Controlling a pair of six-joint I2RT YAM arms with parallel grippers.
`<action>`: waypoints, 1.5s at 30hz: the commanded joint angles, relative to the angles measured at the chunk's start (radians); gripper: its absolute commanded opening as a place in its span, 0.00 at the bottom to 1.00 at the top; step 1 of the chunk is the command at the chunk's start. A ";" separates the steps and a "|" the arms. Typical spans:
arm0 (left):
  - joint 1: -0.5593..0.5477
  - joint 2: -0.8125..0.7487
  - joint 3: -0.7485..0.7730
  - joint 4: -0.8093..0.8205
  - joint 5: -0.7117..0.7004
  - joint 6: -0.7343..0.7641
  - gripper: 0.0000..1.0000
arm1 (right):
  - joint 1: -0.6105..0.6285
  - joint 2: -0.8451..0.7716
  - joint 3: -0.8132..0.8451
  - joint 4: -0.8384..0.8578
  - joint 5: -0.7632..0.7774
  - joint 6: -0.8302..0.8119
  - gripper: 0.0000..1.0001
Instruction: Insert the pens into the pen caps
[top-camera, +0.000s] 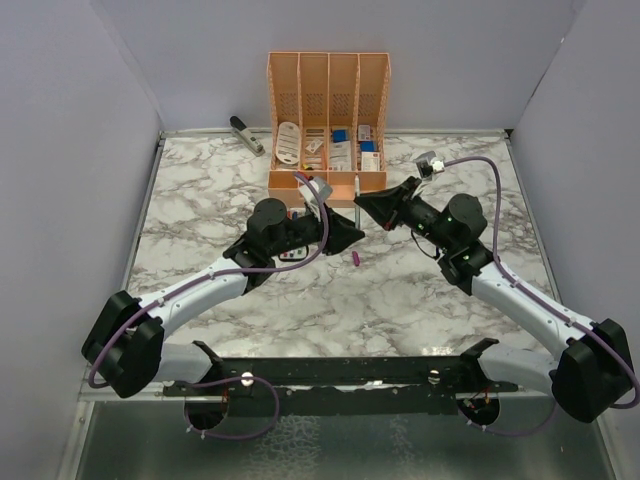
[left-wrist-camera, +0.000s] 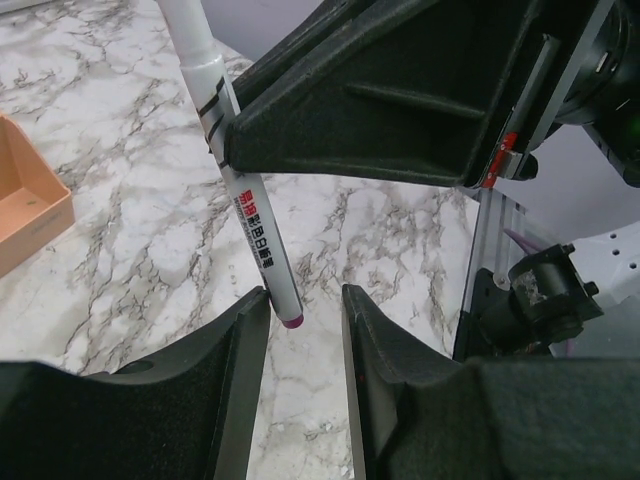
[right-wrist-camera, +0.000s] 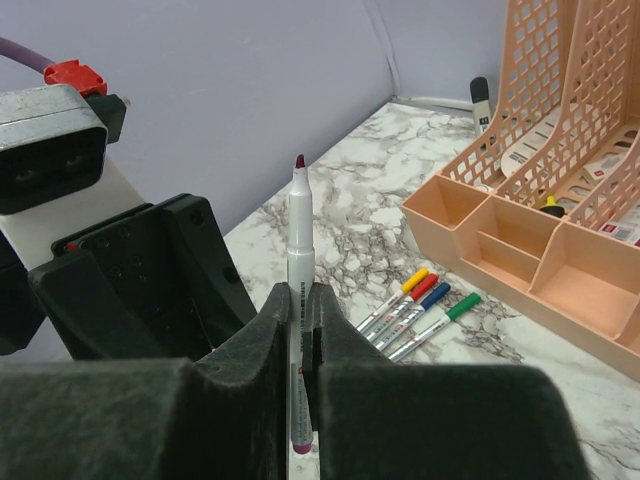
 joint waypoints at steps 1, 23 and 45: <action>0.007 0.001 0.035 0.071 0.053 -0.015 0.38 | 0.001 -0.005 0.000 0.041 -0.049 0.016 0.01; 0.019 0.017 0.031 0.093 0.002 -0.048 0.35 | 0.001 -0.004 -0.026 0.087 -0.092 0.081 0.02; 0.040 -0.002 -0.003 0.148 -0.055 -0.076 0.00 | 0.001 0.011 -0.029 0.063 -0.101 0.077 0.02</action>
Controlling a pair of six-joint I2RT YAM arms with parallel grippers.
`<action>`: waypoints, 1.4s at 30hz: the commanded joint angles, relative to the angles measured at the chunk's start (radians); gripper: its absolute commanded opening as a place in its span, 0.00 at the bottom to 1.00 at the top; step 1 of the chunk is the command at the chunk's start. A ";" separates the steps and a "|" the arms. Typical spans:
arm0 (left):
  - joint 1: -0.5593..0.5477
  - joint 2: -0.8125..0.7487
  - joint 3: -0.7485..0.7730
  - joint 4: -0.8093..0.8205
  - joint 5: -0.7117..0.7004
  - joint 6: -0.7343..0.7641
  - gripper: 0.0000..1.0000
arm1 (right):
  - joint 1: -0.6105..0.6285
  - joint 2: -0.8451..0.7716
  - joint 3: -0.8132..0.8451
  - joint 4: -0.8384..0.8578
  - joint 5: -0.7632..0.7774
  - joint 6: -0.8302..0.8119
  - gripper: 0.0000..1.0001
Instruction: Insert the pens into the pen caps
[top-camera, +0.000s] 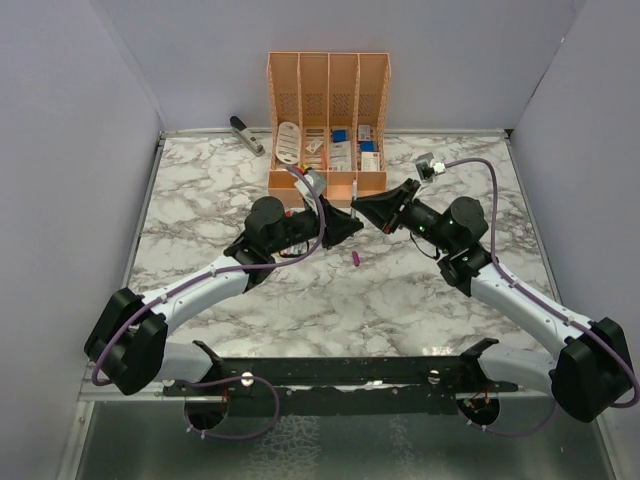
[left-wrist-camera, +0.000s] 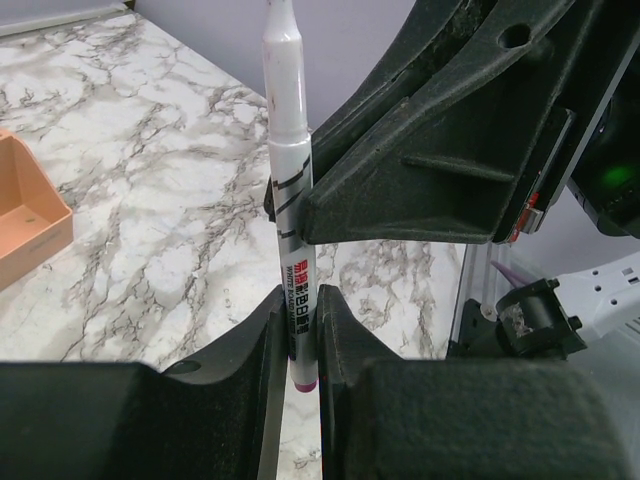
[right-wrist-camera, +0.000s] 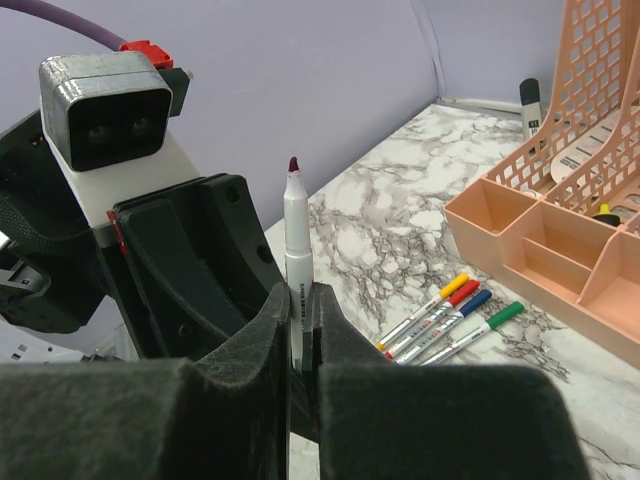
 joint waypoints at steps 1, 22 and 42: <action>0.021 -0.023 -0.011 0.068 -0.042 -0.010 0.00 | 0.001 0.007 -0.005 -0.017 -0.011 -0.001 0.02; 0.079 -0.109 -0.028 -0.483 -0.318 0.074 0.00 | 0.000 0.128 0.254 -0.607 0.386 -0.161 0.40; 0.084 -0.026 -0.066 -0.449 -0.152 0.057 0.00 | 0.102 0.461 0.289 -0.892 0.479 -0.229 0.32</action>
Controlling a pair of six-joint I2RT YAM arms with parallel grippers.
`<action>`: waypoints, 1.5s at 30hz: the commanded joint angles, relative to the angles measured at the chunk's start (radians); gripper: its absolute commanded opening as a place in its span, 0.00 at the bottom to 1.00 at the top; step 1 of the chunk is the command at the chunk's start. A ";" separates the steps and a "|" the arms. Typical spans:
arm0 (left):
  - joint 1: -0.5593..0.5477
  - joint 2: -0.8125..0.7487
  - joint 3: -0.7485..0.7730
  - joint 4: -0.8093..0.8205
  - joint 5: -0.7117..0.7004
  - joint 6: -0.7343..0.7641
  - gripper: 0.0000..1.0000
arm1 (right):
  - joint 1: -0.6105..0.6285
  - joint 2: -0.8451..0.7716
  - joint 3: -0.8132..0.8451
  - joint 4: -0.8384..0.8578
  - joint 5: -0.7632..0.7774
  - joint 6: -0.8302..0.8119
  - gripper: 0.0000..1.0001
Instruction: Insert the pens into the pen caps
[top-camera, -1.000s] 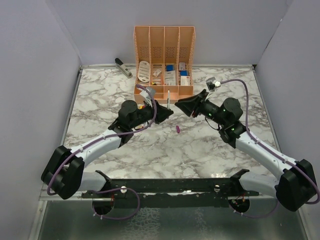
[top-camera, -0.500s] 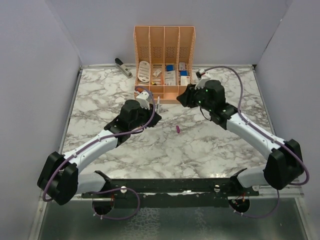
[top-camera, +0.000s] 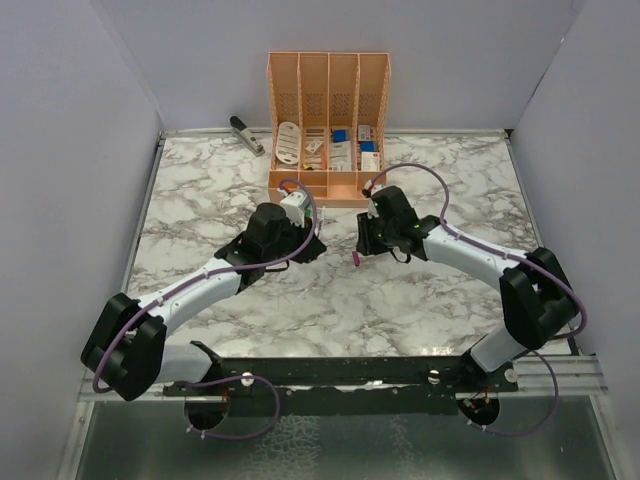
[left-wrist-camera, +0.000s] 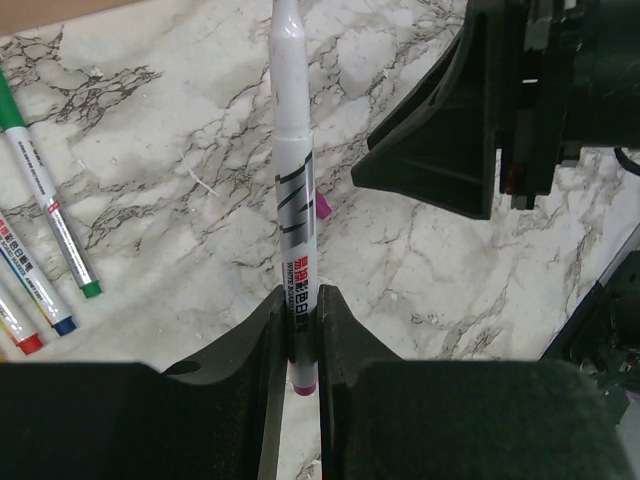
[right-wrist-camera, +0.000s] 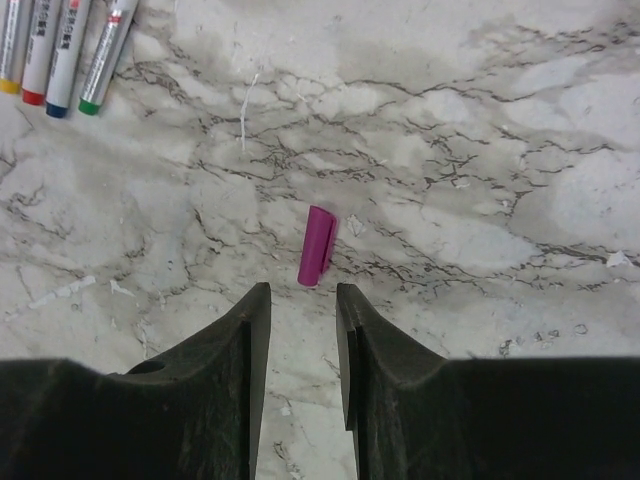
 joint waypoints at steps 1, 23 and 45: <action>0.003 0.013 0.000 0.039 0.052 0.012 0.00 | 0.038 0.050 0.010 -0.021 0.058 -0.013 0.32; 0.003 0.028 -0.003 0.033 0.051 0.029 0.00 | 0.073 0.254 0.123 -0.026 0.147 -0.023 0.41; 0.006 0.035 0.001 0.031 0.037 0.030 0.00 | 0.113 0.315 0.129 -0.117 0.198 0.002 0.34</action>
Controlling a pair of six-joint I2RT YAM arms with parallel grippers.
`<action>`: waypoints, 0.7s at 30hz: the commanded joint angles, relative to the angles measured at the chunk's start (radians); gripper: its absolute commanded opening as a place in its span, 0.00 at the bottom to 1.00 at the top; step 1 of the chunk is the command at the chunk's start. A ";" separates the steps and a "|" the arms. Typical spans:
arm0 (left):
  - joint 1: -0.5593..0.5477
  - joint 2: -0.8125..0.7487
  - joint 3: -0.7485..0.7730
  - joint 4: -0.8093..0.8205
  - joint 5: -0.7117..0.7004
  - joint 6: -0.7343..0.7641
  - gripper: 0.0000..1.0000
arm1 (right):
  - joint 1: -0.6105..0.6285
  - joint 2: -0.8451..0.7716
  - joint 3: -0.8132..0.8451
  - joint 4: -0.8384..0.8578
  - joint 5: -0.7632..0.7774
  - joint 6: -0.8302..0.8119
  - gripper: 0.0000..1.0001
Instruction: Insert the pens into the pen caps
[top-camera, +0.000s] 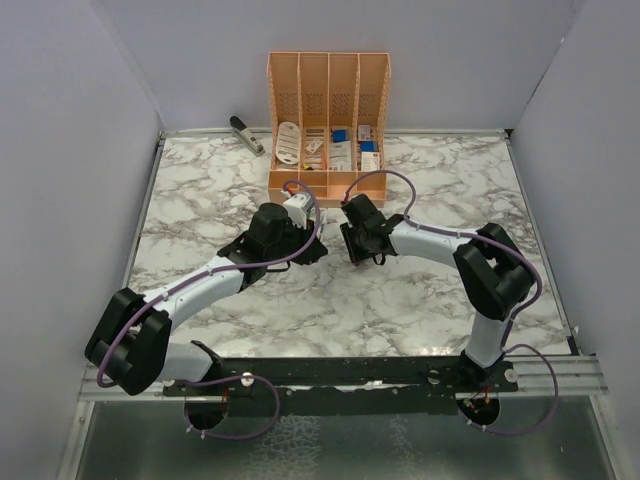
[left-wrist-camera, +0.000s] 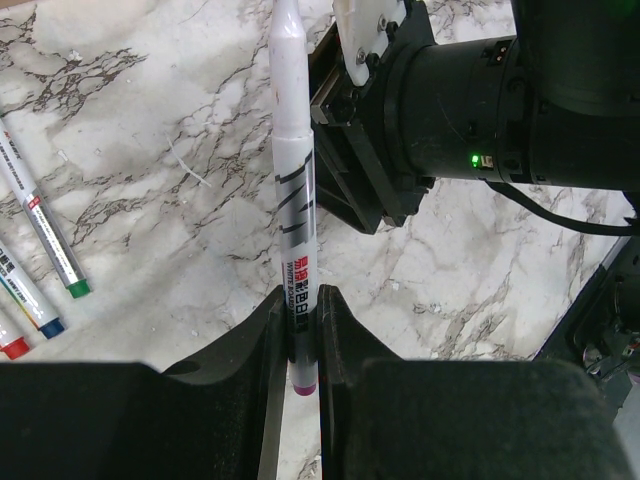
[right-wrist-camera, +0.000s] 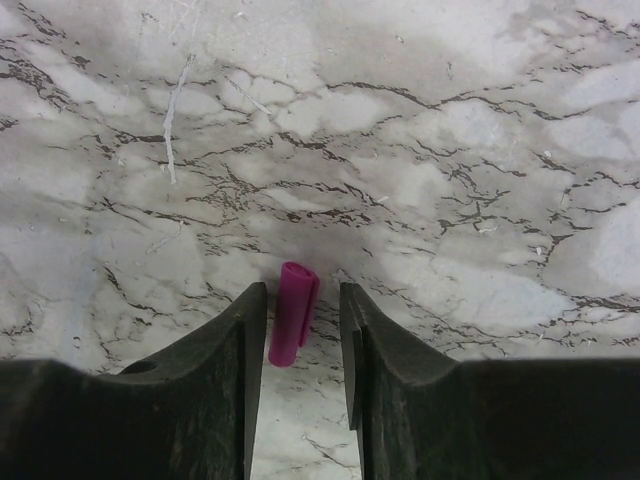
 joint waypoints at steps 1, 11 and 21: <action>0.006 -0.006 0.000 0.024 -0.007 0.015 0.00 | 0.014 0.036 -0.002 -0.073 0.024 0.024 0.33; 0.013 -0.016 -0.007 0.021 -0.021 0.013 0.00 | 0.036 0.087 0.017 -0.161 0.046 0.032 0.05; 0.020 -0.010 0.003 0.021 -0.013 0.020 0.00 | 0.038 0.059 0.066 -0.161 0.130 0.036 0.01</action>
